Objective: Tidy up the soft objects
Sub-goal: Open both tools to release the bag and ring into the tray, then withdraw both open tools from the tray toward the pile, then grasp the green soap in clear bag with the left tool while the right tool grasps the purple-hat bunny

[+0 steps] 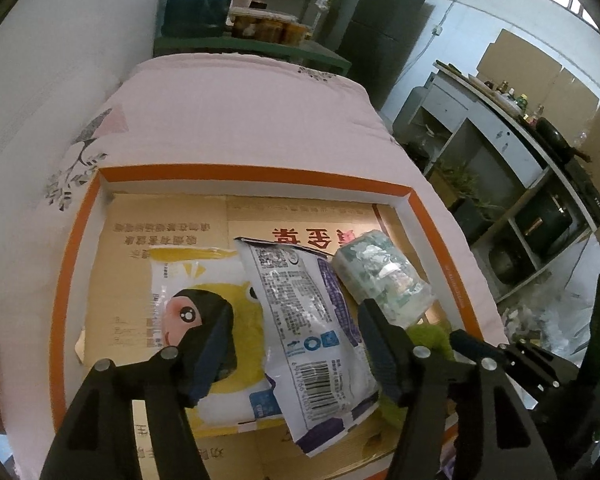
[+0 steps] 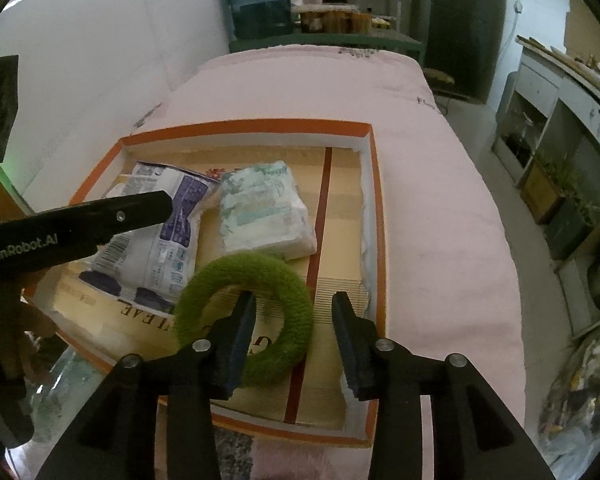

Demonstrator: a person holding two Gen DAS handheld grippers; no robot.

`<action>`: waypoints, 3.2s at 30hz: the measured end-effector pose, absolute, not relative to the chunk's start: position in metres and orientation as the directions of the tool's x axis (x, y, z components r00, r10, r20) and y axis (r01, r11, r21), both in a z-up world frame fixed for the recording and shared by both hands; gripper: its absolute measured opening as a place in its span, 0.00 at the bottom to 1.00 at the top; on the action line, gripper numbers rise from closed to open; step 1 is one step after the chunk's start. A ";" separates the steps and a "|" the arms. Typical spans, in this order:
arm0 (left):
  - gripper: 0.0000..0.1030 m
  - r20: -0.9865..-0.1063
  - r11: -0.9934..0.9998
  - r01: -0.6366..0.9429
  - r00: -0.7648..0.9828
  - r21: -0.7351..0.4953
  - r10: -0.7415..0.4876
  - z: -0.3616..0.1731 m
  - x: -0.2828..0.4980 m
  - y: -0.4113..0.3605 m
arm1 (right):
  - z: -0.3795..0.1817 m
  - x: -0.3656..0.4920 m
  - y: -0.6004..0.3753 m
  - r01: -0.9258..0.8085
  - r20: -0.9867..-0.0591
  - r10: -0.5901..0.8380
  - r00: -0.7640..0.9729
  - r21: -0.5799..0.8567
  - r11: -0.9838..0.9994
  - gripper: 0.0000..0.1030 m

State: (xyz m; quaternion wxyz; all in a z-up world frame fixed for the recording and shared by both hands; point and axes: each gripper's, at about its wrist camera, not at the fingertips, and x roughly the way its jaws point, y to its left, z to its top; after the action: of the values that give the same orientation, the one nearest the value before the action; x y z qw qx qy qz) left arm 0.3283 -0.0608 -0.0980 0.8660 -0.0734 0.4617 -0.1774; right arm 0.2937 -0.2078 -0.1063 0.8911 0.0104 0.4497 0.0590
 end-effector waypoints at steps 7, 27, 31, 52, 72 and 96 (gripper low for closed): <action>0.63 -0.766 0.932 0.247 0.533 -0.264 -0.358 -0.087 0.323 -0.060 | -0.097 0.287 -0.208 -0.095 -0.790 0.119 0.601 0.078 0.992 0.43; 0.63 -0.721 0.936 0.247 0.597 -0.252 -0.352 -0.052 0.284 -0.051 | -0.065 0.250 -0.194 -0.110 -0.753 0.132 0.644 0.080 0.991 0.43; 0.63 -0.709 0.935 0.247 0.611 -0.252 -0.353 -0.045 0.269 -0.048 | -0.062 0.242 -0.190 -0.115 -0.749 0.135 0.649 0.079 0.990 0.43; 0.63 -0.636 0.944 0.223 0.698 -0.243 -0.329 -0.015 0.198 -0.026 | -0.035 0.188 -0.183 -0.121 -0.707 0.160 0.689 0.105 0.987 0.43; 0.63 -0.543 0.955 0.186 0.790 -0.229 -0.284 -0.012 0.117 0.016 | -0.026 0.111 -0.163 -0.167 -0.646 0.206 0.735 0.122 0.978 0.43; 0.63 -0.517 0.953 0.176 0.808 -0.247 -0.283 -0.064 0.058 0.031 | -0.095 0.064 -0.202 -0.038 -0.711 0.160 0.685 0.184 0.982 0.64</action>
State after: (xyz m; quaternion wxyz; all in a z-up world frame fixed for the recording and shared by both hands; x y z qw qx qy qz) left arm 0.0578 0.0305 -0.0640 0.9460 -0.0937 0.2854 -0.1215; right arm 0.0638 -0.2018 -0.0946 0.9145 0.0771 0.3934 0.0542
